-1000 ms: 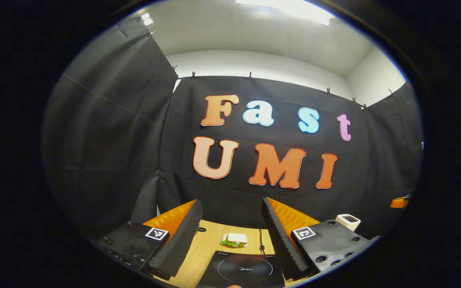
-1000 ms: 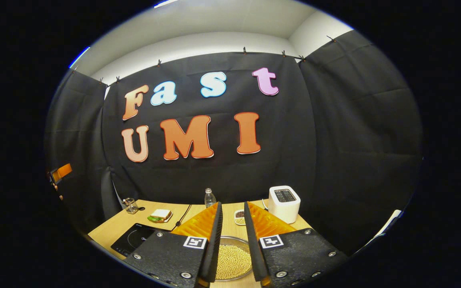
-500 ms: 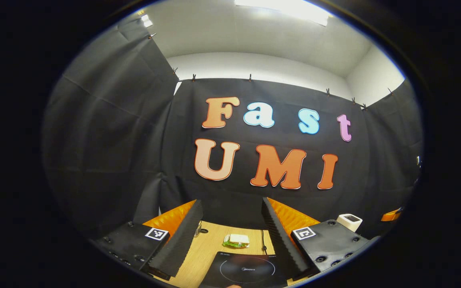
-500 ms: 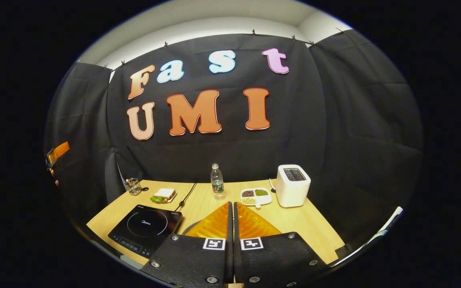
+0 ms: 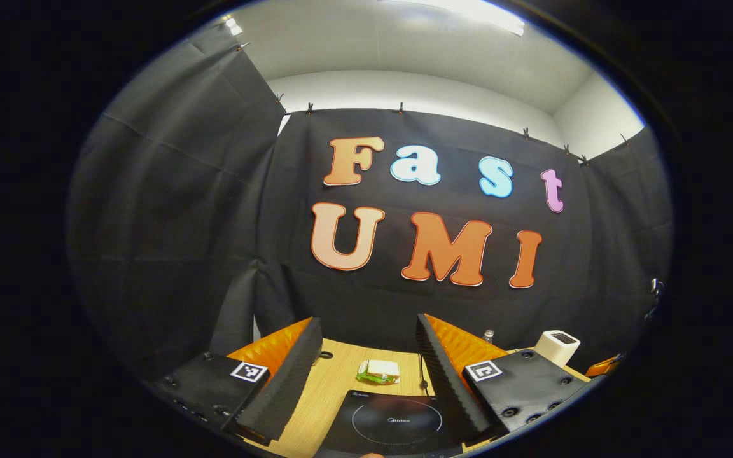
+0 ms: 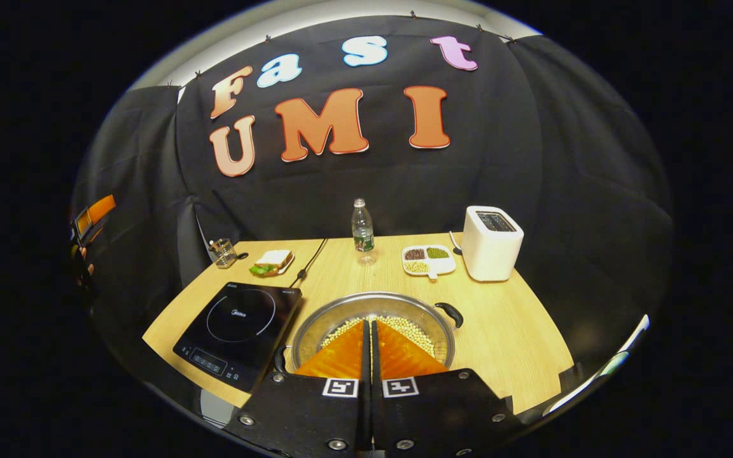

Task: First push the handle of the pot to place it horizontally, then grasp the pot with both hands and set it on the induction cooktop.

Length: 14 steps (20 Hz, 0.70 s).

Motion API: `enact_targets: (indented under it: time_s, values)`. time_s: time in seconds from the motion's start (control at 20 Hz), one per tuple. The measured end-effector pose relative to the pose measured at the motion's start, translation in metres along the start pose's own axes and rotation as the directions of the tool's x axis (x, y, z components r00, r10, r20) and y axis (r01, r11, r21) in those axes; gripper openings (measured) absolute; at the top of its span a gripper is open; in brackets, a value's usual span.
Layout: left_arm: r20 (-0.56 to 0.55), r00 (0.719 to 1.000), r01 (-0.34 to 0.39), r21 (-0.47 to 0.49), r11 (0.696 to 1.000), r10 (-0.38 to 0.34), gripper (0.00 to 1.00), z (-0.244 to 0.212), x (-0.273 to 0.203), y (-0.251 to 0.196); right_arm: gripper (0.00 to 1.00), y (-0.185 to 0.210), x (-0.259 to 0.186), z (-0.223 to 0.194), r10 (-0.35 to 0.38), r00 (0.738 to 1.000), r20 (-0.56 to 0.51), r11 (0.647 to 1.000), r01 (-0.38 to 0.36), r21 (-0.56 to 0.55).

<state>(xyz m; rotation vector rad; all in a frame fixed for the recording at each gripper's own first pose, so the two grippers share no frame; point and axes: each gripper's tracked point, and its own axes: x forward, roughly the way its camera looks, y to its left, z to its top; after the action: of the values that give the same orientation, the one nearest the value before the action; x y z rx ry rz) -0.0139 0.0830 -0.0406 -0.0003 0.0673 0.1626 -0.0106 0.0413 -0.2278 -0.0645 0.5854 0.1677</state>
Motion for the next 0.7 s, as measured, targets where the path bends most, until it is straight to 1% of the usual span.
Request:
enact_targets:
  time_s: [0.15, 0.35, 0.6, 0.7]
  values:
    - [-0.014, 1.000, 0.001, 0.011, 1.000, -0.001, 0.97, -0.009, 0.004, -0.002, 0.00, 0.005, 0.006, -0.025, 0.023, 0.997, -0.074, 1.000, -0.023, 0.009]
    - [-0.032, 0.999, -0.004, 0.024, 1.000, 0.005, 0.97, -0.018, 0.010, 0.000, 0.00, 0.005, 0.012, -0.055, 0.025, 0.987, -0.158, 1.000, -0.025, -0.002]
    - [-0.057, 0.998, -0.004, 0.020, 1.000, 0.005, 0.98, -0.027, 0.014, -0.003, 0.00, 0.017, 0.011, -0.092, 0.066, 0.965, -0.254, 0.998, -0.066, 0.008]
    - [-0.061, 0.998, 0.009, 0.025, 1.000, -0.008, 0.98, -0.030, 0.014, -0.007, 0.00, 0.024, 0.009, -0.103, 0.086, 0.954, -0.287, 0.996, -0.085, 0.016]
